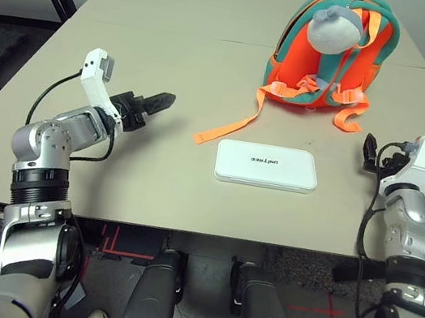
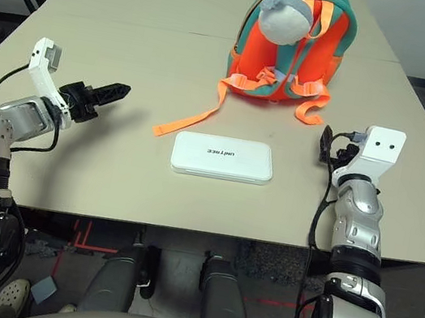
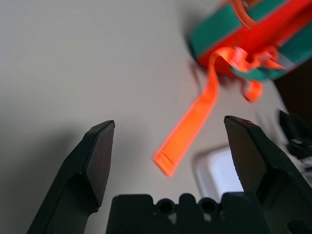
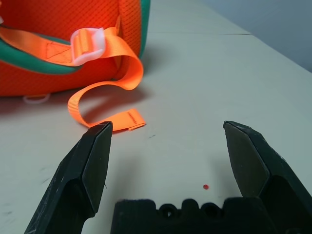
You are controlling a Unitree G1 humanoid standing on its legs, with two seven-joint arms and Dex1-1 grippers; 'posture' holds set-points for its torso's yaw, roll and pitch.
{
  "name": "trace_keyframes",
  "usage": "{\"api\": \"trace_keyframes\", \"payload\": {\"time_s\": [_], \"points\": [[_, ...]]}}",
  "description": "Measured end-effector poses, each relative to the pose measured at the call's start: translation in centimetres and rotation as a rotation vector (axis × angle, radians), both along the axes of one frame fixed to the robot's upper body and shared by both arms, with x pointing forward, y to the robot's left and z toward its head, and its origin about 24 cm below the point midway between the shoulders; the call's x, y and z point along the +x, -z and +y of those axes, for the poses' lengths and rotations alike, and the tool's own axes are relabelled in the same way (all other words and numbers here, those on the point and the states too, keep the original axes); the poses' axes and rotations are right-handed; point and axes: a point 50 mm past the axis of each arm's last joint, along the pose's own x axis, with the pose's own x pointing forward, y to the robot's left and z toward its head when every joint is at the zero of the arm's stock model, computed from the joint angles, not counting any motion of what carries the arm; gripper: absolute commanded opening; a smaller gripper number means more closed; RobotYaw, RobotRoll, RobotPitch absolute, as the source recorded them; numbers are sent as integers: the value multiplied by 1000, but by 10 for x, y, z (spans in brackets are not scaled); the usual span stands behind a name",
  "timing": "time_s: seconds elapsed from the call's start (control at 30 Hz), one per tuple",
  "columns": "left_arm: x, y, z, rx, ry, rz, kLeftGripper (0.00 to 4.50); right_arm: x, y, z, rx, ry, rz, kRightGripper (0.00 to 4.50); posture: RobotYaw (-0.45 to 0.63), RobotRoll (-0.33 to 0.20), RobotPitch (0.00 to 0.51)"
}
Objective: Put the pencil case into the backpack and zip it.
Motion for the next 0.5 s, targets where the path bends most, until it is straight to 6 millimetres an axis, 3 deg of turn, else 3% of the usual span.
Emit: {"api": "trace_keyframes", "payload": {"time_s": [0.17,0.5], "points": [[-5,2,-21,-81,144,100,4500,1,1,3,-39,-43,34,4479,-8,0,131],[-2,11,-50,-210,269,223,4500,-4,1,18,-129,-172,89,4479,-44,0,133]]}}
